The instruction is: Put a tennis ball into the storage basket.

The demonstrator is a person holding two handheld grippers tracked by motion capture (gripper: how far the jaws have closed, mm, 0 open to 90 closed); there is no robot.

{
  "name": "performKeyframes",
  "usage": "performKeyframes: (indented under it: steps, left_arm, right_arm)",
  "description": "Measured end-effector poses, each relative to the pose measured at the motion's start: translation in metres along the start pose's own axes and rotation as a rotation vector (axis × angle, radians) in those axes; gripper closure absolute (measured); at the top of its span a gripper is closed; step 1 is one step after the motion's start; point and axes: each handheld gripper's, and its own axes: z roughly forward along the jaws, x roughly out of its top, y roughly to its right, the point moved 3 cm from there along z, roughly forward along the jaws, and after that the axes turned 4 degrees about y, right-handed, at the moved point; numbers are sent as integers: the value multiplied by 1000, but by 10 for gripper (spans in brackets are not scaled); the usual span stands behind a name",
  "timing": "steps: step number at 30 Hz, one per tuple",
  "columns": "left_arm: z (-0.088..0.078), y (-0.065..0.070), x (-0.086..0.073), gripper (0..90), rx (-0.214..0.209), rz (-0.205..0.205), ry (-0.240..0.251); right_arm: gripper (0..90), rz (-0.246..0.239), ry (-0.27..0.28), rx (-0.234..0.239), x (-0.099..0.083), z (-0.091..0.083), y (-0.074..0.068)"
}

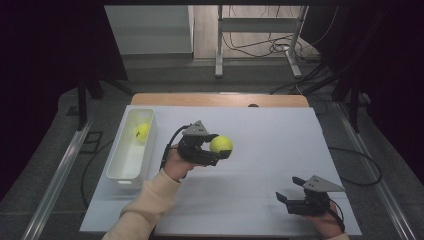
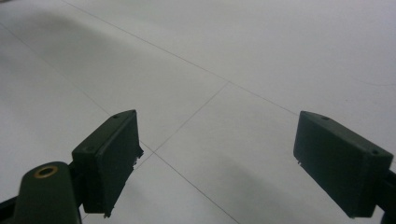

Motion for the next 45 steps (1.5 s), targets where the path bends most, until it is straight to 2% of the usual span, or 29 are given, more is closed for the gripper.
performKeyframes:
  steps: [7, 16, 31, 36, 45]
  left_arm:
    - [-9, -6, -4, 263, 22, -9, -6]
    - [-20, -14, -4, 263, 46, -25, 10]
    - [-31, -20, -5, 263, 86, -30, 7]
    - [-35, -22, -6, 263, 121, -20, 6]
    - [-47, -27, -6, 263, 141, -33, 26]
  right_arm:
    - [151, -1, 1, 0, 0, 0, 0]
    - [152, -1, 1, -1, 0, 0, 0]
    - [152, -1, 1, -1, 0, 0, 0]
    - [153, -1, 2, -2, 0, 0, 0]
    - [152, -1, 1, -3, 0, 0, 0]
